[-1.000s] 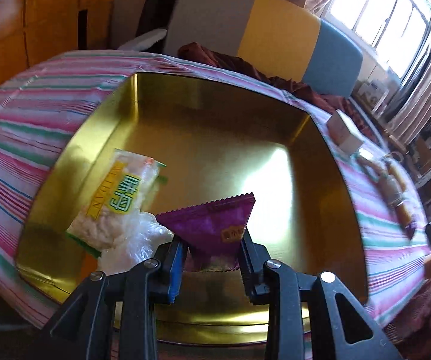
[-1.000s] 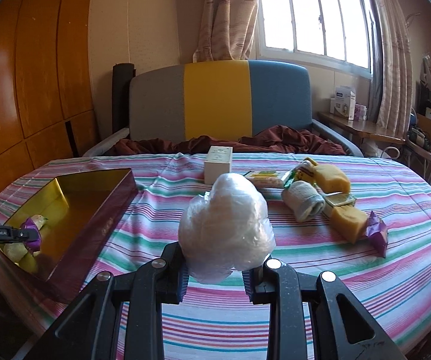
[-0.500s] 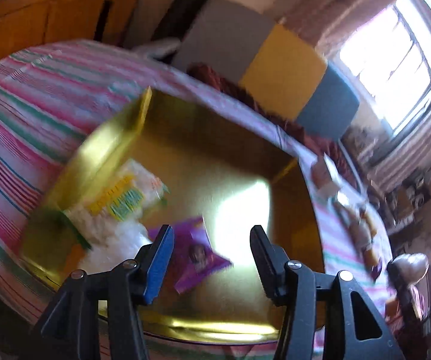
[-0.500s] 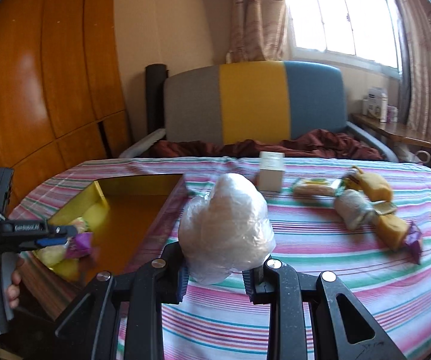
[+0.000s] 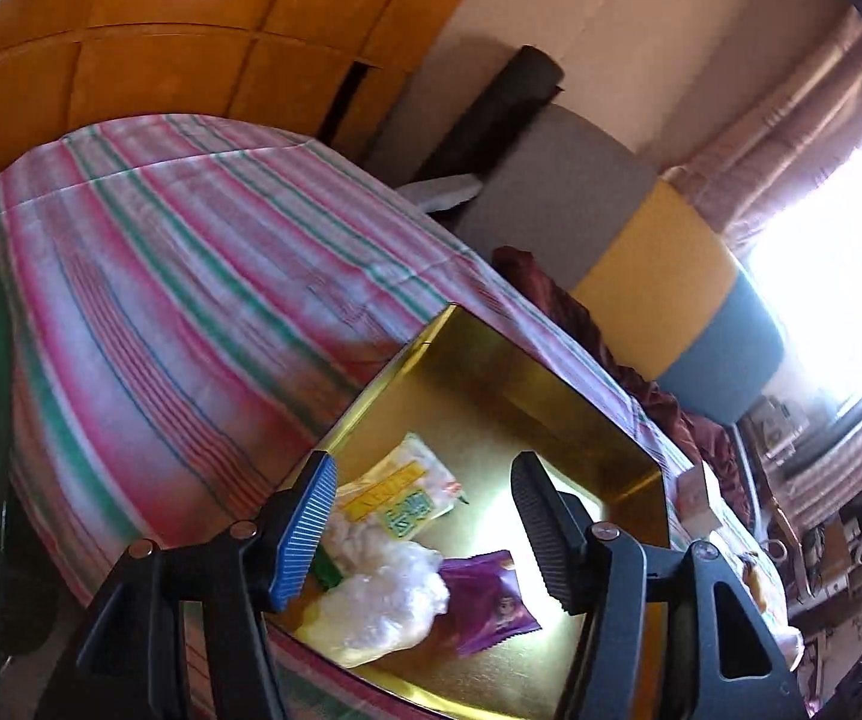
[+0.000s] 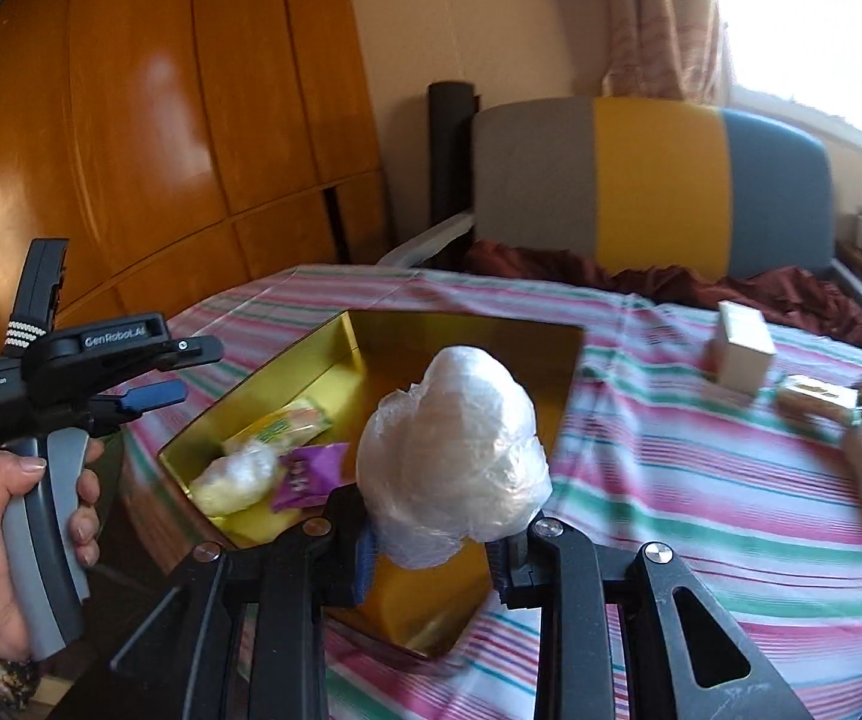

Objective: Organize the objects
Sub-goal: 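Release the purple packet into the tray while the right tool brings its bundle over, then open the right tool to drop the plastic bundle into the gold tray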

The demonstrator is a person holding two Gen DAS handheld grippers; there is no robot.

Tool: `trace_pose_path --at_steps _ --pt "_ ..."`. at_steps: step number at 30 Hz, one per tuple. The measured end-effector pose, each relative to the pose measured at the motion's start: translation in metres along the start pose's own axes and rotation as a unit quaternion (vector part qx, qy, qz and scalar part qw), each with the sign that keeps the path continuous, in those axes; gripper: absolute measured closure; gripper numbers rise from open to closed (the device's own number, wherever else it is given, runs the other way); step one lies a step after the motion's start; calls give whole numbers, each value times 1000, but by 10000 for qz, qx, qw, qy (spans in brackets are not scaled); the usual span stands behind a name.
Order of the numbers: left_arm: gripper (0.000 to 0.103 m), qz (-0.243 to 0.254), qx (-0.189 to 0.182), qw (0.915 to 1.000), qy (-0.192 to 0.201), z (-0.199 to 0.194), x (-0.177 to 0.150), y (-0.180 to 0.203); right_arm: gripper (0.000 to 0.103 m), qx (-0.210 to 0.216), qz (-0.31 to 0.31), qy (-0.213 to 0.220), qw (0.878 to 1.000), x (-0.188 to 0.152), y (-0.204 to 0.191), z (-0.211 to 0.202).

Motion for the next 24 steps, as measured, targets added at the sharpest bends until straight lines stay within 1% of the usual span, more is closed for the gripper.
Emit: trace_pose_path --at_steps 2,4,9,13,17,24 --pt "42 44 152 9999 21 0 -2 -2 73 107 -31 -178 9998 -1 -7 12" --pt "42 94 229 9997 -8 2 -2 0 73 219 -17 -362 9991 -2 -12 25" --pt "42 102 177 9998 -27 1 -4 4 73 376 23 -849 9957 -10 -23 56" --pt "42 102 143 9998 -17 -1 -5 6 73 515 81 -1089 9927 -17 -29 69" --pt "42 84 131 9999 -7 -2 -5 6 72 572 136 -1240 9905 -22 -32 77" --pt "42 119 144 9998 2 -4 -6 7 72 591 75 -1287 9899 -24 -37 80"
Point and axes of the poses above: each gripper's, at about its wrist camera, not at the fingertips, and z roughly the way its jaws point, y to its right, x to its top, the point moved 10 cm from there along z, roughly the way its jaws point, and after that the axes turned 12 degrees about -y, right-handed, at the moved point
